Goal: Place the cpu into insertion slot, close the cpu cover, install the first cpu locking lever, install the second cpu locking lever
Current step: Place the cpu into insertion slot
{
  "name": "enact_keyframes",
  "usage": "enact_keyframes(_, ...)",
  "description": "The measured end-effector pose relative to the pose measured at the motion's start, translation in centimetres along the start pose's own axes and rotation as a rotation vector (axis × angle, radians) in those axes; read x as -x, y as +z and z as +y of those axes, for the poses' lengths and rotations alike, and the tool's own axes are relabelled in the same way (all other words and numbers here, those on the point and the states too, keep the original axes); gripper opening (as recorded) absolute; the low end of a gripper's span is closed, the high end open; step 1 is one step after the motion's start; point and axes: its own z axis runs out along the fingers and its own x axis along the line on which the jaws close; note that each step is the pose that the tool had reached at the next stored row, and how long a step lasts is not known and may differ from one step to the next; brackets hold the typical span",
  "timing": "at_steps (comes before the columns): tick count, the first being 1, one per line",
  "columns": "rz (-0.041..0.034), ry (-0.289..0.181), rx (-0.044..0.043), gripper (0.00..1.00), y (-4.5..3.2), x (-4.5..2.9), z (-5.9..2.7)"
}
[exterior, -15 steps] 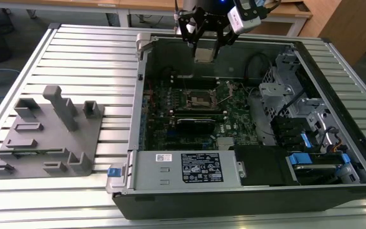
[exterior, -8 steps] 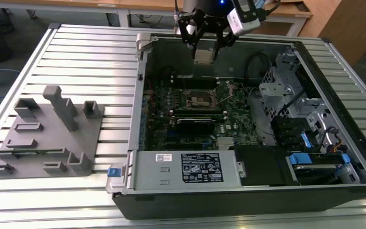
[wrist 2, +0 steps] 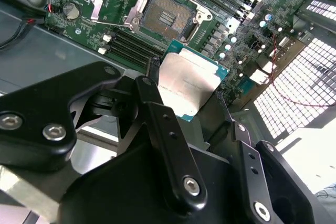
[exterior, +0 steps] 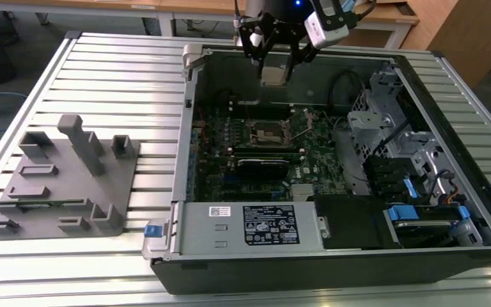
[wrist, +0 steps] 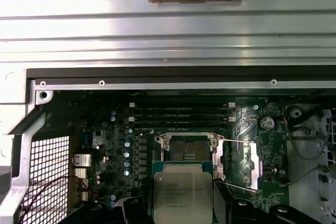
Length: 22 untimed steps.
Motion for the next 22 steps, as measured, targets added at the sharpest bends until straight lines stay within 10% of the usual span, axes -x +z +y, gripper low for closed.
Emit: enact_keyframes(22,0.0001,0.0,-0.0003,0.54,1.31,0.02,-0.12)
